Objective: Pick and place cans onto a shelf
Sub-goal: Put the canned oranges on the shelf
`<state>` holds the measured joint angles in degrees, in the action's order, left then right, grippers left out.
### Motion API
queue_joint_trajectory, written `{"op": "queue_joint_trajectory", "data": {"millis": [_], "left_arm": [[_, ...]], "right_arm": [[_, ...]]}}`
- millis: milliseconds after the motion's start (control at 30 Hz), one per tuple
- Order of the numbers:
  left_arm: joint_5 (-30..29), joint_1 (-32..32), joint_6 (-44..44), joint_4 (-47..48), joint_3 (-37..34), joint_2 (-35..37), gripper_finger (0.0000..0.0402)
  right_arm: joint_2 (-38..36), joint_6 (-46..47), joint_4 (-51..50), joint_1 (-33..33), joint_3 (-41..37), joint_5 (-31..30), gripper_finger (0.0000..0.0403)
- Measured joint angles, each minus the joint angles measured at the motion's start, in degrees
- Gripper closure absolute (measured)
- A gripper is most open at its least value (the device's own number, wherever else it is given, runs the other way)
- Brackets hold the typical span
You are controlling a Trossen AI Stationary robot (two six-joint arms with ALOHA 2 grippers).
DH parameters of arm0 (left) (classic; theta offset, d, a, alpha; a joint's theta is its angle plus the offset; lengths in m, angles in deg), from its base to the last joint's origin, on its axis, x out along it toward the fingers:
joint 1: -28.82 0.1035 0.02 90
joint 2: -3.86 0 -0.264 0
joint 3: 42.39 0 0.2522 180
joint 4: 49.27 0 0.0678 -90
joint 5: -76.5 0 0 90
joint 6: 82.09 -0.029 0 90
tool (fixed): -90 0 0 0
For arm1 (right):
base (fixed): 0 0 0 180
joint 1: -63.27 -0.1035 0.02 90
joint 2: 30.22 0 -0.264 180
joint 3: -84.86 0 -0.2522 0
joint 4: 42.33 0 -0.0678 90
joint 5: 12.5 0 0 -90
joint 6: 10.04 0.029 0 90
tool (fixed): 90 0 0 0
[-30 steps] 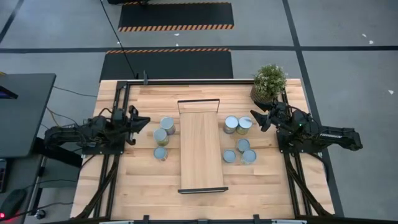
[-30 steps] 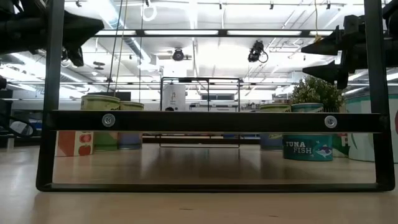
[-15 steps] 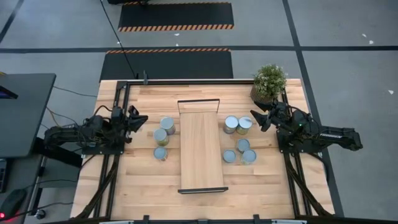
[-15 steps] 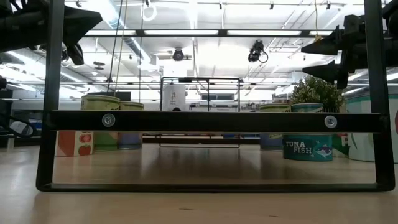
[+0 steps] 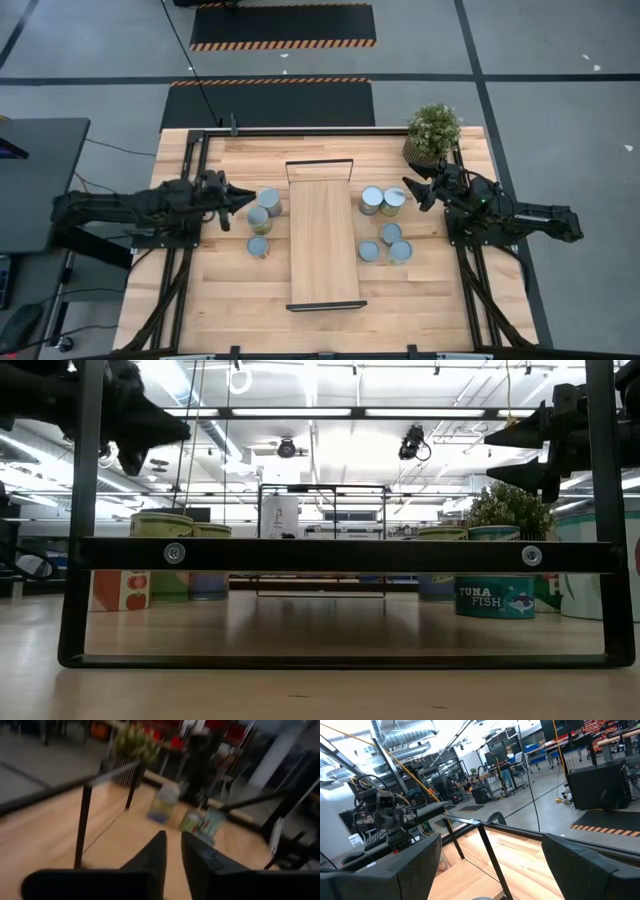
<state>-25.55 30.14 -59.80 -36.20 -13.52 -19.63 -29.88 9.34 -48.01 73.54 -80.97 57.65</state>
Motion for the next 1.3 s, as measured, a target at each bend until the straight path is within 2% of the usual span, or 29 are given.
{"op": "queue_joint_trajectory", "data": {"millis": [233,433,600,800,1033,1300], "left_arm": [[-0.4,0.0,1.1,7.6,3.7,-9.2,0.0219],[-0.4,-0.8,-3.3,19.9,11.2,-14.3,0.0137],[-0.5,-3.2,-1.5,31.5,18.7,-17.4,0.0088],[-0.8,-6.8,4.5,47.6,26.7,-22.1,0.0082],[-0.7,-11.9,3.8,53.2,27.3,-29.2,0.0091],[-0.6,-11.1,5.5,54.5,27.3,-37.3,0.0088]], "right_arm": [[0.0,0.0,0.0,0.0,0.0,0.0,0.0051],[0.0,0.0,0.0,0.0,0.0,0.0,0.0051],[0.0,0.0,0.0,0.0,0.0,0.0,0.0051],[0.0,0.0,0.0,0.0,0.0,0.0,0.0051],[0.0,0.0,0.0,0.0,0.0,0.0,0.0051],[0.0,0.0,0.0,0.0,0.0,0.0,0.0051]]}}
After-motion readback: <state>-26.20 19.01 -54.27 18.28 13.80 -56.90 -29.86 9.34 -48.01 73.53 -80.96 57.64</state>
